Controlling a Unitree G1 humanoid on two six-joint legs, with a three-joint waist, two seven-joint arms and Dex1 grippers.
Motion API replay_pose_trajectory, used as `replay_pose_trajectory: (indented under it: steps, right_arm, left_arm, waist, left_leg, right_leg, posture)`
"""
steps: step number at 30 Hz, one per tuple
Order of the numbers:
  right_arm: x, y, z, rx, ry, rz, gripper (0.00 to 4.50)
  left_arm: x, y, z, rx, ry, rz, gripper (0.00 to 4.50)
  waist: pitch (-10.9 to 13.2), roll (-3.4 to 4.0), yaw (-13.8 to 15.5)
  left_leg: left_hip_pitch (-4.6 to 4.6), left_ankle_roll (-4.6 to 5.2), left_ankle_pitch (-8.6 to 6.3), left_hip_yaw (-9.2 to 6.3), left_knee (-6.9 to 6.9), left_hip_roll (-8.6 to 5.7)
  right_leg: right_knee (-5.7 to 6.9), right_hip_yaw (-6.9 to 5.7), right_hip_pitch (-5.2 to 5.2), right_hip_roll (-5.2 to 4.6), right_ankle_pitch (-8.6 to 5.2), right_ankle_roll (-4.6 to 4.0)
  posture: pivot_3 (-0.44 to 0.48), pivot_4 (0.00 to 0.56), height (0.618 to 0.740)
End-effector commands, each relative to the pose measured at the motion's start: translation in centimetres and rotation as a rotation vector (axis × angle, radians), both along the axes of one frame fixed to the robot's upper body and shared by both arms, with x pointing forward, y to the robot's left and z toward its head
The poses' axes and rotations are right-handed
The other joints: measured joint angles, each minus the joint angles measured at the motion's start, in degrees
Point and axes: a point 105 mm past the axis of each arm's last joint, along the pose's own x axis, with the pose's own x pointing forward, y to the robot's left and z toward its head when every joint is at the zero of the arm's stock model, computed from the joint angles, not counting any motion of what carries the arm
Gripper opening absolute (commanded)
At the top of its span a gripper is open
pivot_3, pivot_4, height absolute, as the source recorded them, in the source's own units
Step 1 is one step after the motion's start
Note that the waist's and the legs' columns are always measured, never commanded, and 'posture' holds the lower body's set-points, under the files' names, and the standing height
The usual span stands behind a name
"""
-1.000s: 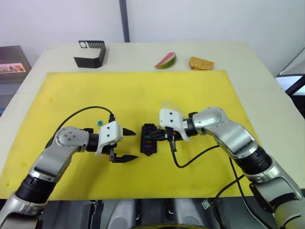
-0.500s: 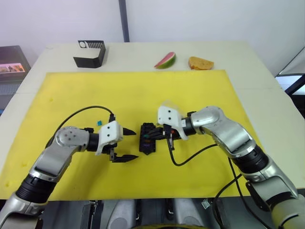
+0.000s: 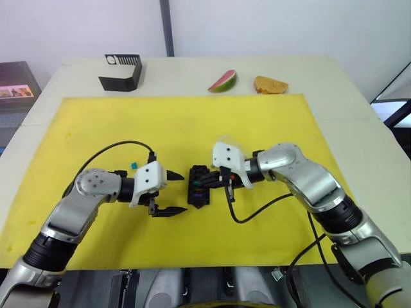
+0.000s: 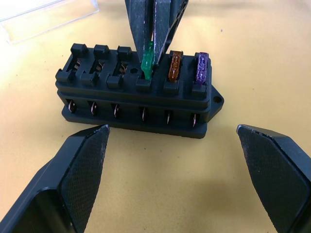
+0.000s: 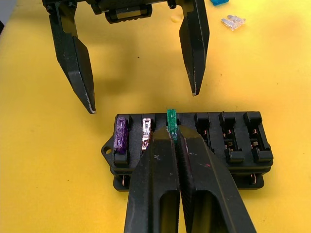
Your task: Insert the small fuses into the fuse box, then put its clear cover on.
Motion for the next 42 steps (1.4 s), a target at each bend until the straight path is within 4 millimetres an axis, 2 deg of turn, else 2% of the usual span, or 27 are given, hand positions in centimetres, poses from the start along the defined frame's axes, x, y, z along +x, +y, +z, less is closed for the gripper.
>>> replay_pose_trajectory:
  steps: [1,12,19,42]
  right_arm:
    - [-0.1,0.2,1.9,0.031,-0.069,0.023,0.00]
    - [-0.2,0.1,2.4,0.038,-0.064,0.024,0.00]
    - [-0.7,0.0,1.4,0.009,-0.032,0.037,0.00]
    - [0.3,0.1,1.2,0.005,-0.055,0.026,0.00]
  left_arm:
    - [0.0,-0.2,0.5,-0.006,-0.025,-0.016,4.41]
    - [-0.1,-0.3,0.5,-0.011,-0.023,-0.015,4.41]
    - [0.0,-0.3,0.5,-0.013,-0.024,-0.013,4.41]
    - [-0.2,-0.4,0.4,-0.013,-0.019,-0.012,4.41]
  waist:
    - [0.00,0.00,0.00]
    - [0.00,0.00,0.01]
    - [0.00,0.00,0.02]
    - [0.00,0.00,0.02]
  left_leg:
    - [0.00,0.00,0.00,0.00,0.00,0.00]
    - [0.00,0.00,0.00,0.00,0.00,0.00]
    - [0.00,0.01,-0.01,0.00,0.00,0.00]
    - [-0.01,-0.01,0.00,0.00,0.00,0.00]
  right_leg:
    - [0.00,0.00,0.00,0.00,0.00,0.00]
    - [0.00,0.00,0.00,0.00,0.00,0.00]
    - [0.00,0.00,0.00,0.00,0.00,0.00]
    - [0.00,0.00,0.00,0.00,0.00,0.00]
  posture:
    - [0.000,0.150,0.740]
    - [0.000,0.150,0.740]
    - [0.000,0.150,0.740]
    - [0.000,0.150,0.740]
